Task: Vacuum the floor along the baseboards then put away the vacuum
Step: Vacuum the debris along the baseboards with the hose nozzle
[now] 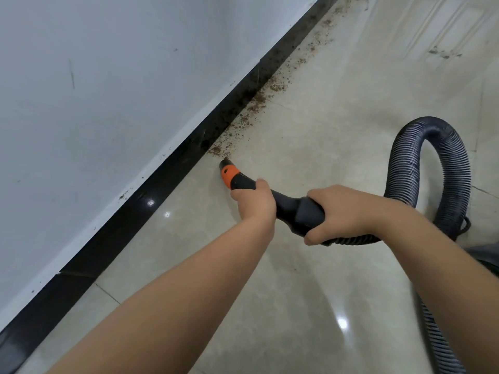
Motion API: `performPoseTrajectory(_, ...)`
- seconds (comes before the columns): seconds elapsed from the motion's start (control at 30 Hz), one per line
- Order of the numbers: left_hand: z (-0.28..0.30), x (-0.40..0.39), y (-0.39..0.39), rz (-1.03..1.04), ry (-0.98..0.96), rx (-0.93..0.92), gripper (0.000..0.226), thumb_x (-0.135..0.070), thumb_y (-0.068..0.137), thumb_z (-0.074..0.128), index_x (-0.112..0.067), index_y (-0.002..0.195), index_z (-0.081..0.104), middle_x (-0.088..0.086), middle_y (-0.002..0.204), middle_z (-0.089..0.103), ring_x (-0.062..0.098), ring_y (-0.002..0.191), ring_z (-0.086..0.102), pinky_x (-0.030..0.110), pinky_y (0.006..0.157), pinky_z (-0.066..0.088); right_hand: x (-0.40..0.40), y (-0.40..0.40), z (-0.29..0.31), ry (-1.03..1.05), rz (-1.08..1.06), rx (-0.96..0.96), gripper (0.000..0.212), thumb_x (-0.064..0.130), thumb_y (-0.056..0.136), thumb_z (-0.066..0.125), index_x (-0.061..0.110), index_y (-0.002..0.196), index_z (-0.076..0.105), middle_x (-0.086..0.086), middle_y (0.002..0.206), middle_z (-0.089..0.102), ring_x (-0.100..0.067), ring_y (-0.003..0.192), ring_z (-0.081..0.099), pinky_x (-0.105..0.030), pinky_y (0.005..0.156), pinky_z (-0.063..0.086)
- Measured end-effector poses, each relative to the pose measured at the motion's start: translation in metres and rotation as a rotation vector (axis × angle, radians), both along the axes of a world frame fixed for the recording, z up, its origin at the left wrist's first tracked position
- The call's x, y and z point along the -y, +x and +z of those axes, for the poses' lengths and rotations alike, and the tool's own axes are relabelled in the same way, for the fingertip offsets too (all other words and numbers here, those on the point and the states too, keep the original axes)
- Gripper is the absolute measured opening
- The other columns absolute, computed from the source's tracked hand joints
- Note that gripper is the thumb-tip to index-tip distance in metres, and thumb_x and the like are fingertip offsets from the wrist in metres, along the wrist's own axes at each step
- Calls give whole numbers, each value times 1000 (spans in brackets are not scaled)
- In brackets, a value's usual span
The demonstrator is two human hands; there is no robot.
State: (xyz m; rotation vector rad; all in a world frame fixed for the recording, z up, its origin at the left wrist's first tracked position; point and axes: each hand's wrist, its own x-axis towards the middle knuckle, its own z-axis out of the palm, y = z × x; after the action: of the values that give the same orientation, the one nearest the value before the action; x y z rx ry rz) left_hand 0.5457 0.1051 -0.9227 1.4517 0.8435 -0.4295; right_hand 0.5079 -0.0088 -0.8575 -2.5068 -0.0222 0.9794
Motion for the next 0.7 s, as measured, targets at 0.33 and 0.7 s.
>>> performPoseTrajectory(0.33, -2, -10, 22, -35, -3, 30, 51, -27, 96, 41, -8, 139, 20, 17, 129, 47, 36, 113, 51, 47, 97, 45, -13, 18, -10, 10, -9, 37, 27, 28, 70, 72, 21, 81, 49, 6, 66, 65, -6, 55, 59, -19, 50, 45)
performPoseTrajectory(0.7, -13, -28, 9, 39, 17, 34, 52, -28, 96, 42, -9, 140, 21, 16, 131, 47, 35, 113, 52, 46, 98, 45, -24, 13, -11, 23, 65, 4, 28, 28, 71, 72, 21, 85, 49, 5, 69, 66, -8, 61, 61, -27, 61, 52)
